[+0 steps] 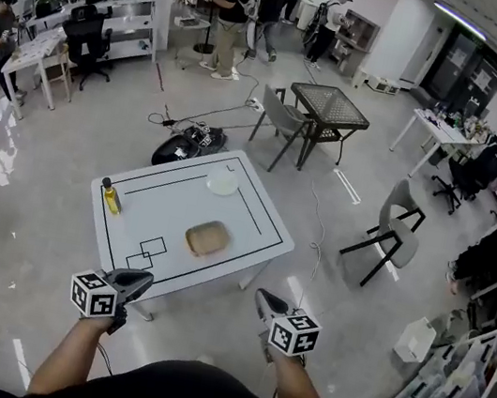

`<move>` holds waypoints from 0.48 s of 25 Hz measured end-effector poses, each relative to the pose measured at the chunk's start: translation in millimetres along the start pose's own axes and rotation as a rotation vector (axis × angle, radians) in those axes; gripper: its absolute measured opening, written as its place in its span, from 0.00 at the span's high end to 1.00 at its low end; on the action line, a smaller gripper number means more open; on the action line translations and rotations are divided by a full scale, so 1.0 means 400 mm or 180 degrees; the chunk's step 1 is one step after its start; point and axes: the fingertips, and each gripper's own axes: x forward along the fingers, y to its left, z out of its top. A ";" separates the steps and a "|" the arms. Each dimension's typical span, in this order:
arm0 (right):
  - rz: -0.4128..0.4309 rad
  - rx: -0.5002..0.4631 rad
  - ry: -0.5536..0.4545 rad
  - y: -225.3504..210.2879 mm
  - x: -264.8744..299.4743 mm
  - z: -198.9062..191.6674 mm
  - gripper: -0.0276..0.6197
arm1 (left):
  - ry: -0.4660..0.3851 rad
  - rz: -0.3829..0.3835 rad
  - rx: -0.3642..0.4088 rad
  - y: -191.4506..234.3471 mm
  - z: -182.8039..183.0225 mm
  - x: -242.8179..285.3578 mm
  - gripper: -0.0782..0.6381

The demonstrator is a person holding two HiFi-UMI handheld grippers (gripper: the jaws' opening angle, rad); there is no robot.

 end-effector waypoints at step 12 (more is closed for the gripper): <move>0.0202 -0.0055 0.0067 -0.137 0.066 0.048 0.94 | -0.0041 0.0274 -0.0029 0.028 0.044 0.100 0.86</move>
